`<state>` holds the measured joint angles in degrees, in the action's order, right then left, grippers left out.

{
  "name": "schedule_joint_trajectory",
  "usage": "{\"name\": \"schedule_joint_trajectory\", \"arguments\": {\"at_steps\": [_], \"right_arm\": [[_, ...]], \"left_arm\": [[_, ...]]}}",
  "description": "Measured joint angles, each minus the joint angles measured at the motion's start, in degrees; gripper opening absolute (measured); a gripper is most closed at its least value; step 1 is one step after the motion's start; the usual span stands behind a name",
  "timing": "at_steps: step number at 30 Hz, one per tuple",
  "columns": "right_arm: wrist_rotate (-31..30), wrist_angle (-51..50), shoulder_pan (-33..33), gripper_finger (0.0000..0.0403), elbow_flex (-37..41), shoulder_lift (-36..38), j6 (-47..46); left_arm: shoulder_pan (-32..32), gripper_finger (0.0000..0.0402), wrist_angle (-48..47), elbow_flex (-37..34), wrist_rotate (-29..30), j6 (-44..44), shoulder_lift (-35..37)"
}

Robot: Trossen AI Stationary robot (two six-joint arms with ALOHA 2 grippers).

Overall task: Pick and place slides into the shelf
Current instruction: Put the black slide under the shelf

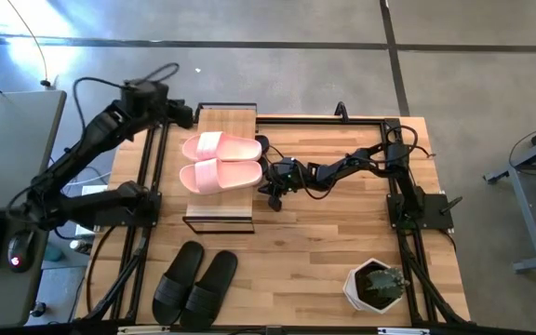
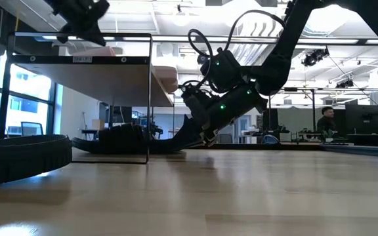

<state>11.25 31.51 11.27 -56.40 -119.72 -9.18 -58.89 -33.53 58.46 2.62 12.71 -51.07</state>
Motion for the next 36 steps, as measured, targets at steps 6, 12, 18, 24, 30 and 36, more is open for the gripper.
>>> {"name": "schedule_joint_trajectory", "arguments": {"at_steps": [6, 12, 18, 24, 30, 36], "right_arm": [[0.87, 0.0, 0.0, 0.0, 0.0, 0.0, 0.06], [1.03, 0.0, 0.0, 0.0, 0.0, 0.0, 0.12], [1.35, 0.0, 0.0, 0.0, 0.0, 0.0, 0.08], [1.38, 0.02, 0.0, 0.0, 0.0, 0.0, 0.12], [1.43, 0.02, 0.02, 0.0, 0.0, 0.0, -0.11], [2.79, 0.02, 0.02, 0.0, 0.0, 0.0, -0.89]], "left_arm": [[8.49, 0.0, -8.45, -0.04, 16.21, 3.81, -1.4], [15.43, 0.0, -19.18, -0.02, 28.0, 10.71, -0.29], [16.33, 0.0, -33.31, -0.02, 36.05, 18.79, 1.68], [15.74, 0.0, -43.76, -0.02, 40.06, 24.15, 3.72], [15.72, 0.0, -49.84, -0.04, 40.44, 28.69, 1.53], [15.73, 0.0, -53.54, -0.6, 41.59, 32.43, -1.53]]}}
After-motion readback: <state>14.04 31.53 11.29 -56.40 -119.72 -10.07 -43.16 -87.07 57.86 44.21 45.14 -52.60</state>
